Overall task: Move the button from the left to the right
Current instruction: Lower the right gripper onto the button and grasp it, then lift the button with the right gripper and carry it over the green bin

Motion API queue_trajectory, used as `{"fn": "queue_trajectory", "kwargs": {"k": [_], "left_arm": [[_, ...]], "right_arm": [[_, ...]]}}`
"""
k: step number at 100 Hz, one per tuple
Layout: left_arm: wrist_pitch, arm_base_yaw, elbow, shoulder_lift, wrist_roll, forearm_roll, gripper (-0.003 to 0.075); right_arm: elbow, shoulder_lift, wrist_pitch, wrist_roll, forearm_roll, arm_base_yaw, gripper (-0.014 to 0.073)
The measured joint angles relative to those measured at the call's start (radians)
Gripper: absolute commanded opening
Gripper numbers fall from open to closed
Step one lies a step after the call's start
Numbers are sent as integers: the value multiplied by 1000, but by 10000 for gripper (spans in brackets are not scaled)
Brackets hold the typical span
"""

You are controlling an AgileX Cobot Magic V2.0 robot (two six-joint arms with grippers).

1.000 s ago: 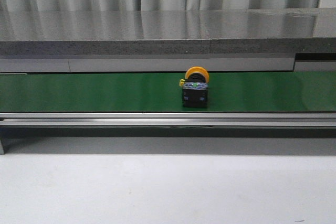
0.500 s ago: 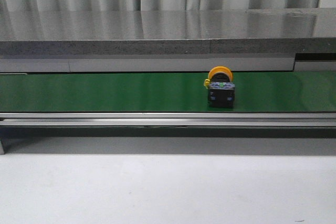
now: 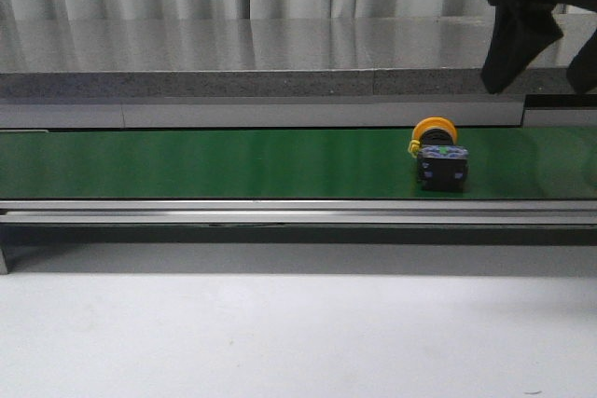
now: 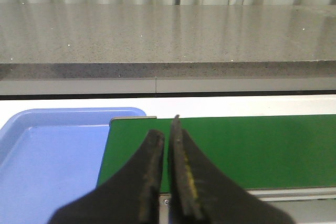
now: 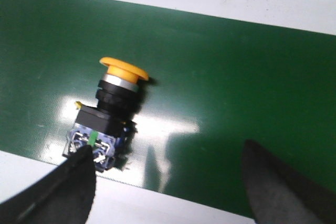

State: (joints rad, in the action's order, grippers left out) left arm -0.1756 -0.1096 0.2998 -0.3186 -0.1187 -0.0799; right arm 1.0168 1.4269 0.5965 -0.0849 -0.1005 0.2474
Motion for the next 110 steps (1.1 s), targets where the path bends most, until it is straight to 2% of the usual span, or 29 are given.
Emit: {"fn": "queue_trajectory", "kwargs": {"k": [77, 86, 101, 110], "left_arm": [[0, 0, 0, 0, 0, 0, 5], [0, 0, 0, 0, 0, 0, 5], [0, 0, 0, 0, 0, 0, 5], [0, 0, 0, 0, 0, 0, 5]], "right_arm": [[9, 139, -18, 21, 9, 0, 532], [9, 171, -20, 22, 21, 0, 465], [9, 200, -22, 22, 35, 0, 244], [9, 200, -22, 22, 34, 0, 159]]}}
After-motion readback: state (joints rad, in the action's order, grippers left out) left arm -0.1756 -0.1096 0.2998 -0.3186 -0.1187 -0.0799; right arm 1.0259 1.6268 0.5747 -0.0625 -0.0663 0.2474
